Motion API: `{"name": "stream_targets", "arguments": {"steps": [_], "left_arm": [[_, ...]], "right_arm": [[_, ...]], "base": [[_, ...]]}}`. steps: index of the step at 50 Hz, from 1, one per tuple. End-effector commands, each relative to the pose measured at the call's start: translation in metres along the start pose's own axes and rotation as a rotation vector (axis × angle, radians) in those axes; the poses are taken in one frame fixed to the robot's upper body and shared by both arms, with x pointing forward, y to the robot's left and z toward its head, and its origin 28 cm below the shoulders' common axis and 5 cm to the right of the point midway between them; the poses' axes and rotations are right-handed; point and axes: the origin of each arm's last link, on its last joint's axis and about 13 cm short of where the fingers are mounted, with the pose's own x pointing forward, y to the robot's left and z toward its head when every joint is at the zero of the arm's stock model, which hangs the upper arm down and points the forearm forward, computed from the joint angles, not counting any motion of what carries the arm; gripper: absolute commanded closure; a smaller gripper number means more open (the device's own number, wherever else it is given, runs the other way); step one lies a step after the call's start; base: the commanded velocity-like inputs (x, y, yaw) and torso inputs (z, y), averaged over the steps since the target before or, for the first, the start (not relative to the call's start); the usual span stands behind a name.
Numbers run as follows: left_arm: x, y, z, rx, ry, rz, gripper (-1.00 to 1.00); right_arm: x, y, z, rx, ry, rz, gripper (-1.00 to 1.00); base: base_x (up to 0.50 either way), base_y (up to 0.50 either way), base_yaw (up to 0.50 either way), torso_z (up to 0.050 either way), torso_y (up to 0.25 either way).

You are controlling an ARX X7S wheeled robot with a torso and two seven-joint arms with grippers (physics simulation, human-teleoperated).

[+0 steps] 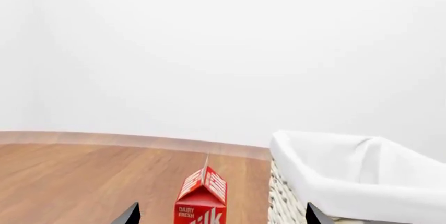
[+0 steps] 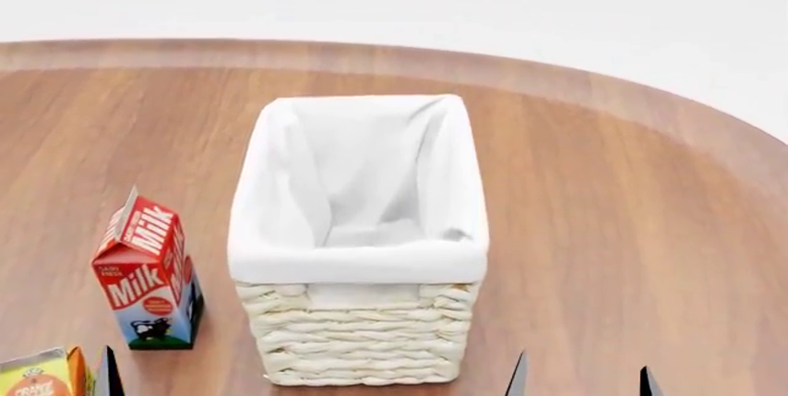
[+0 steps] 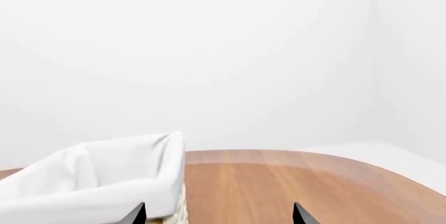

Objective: Pick up the alphabet soup, and put it in the basket.

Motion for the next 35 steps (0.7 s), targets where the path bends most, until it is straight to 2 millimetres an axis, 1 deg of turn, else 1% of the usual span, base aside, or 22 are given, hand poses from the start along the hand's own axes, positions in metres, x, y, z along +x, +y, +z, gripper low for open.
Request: {"name": "stream_targets", "arguments": {"steps": [1, 35], "left_arm": [[-0.0002, -0.0001, 0.0003, -0.001, -0.001, 0.001, -1.0], [-0.0007, 0.0004, 0.0008, -0.001, 0.0, 0.005, -1.0]], "right_arm": [[0.0002, 0.0001, -0.0002, -0.002, 0.0, 0.002, -1.0], [0.0001, -0.001, 0.0004, 0.019, -0.017, -0.011, -1.0]], "base": [[0.09, 0.0, 0.0, 0.0, 0.0], [0.09, 0.0, 0.0, 0.0, 0.0]]}}
